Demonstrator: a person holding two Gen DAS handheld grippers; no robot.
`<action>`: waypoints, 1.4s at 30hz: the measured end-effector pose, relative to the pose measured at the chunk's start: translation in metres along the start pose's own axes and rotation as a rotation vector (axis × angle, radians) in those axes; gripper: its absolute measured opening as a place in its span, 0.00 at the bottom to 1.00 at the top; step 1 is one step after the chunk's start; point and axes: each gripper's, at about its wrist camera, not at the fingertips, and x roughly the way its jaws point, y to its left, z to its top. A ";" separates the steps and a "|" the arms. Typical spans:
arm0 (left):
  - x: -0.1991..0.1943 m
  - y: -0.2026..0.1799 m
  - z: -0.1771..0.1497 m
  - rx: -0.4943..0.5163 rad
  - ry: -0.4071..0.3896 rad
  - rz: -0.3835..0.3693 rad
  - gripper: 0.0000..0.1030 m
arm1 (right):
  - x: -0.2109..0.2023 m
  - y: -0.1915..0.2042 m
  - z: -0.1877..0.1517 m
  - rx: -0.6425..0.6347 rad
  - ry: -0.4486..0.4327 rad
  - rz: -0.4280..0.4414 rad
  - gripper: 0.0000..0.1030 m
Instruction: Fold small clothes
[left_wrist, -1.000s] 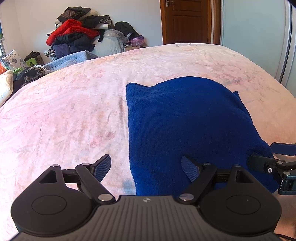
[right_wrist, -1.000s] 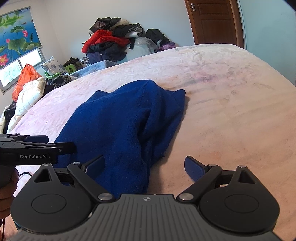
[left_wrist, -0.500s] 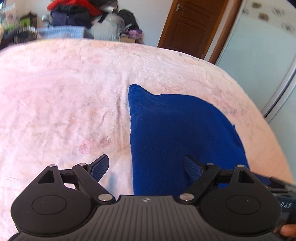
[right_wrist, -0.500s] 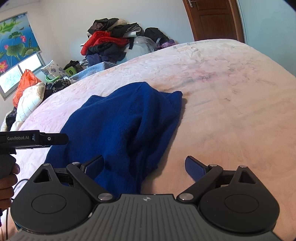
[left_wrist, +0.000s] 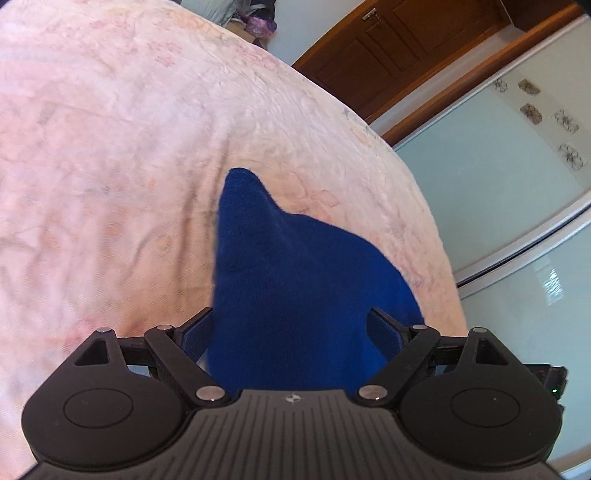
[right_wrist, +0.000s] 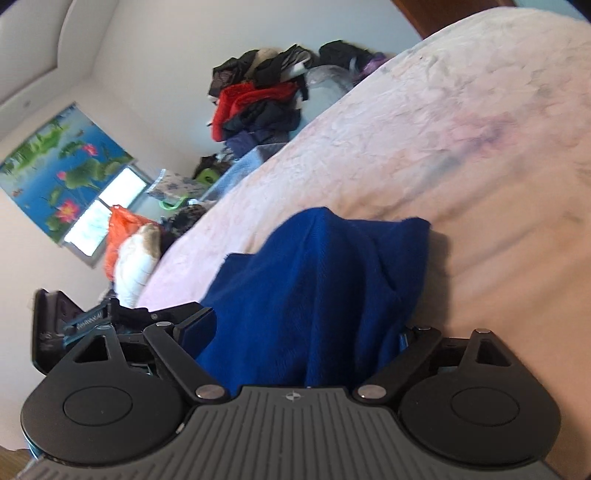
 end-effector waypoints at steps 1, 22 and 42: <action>0.003 0.001 0.002 -0.006 -0.001 -0.009 0.86 | 0.006 0.001 0.004 -0.012 0.022 0.011 0.86; -0.062 -0.035 0.009 0.288 -0.198 0.123 0.24 | 0.020 0.084 0.026 -0.290 -0.025 -0.040 0.27; -0.093 -0.001 -0.076 0.324 -0.051 0.148 0.60 | -0.026 0.022 -0.034 -0.022 0.167 0.016 0.65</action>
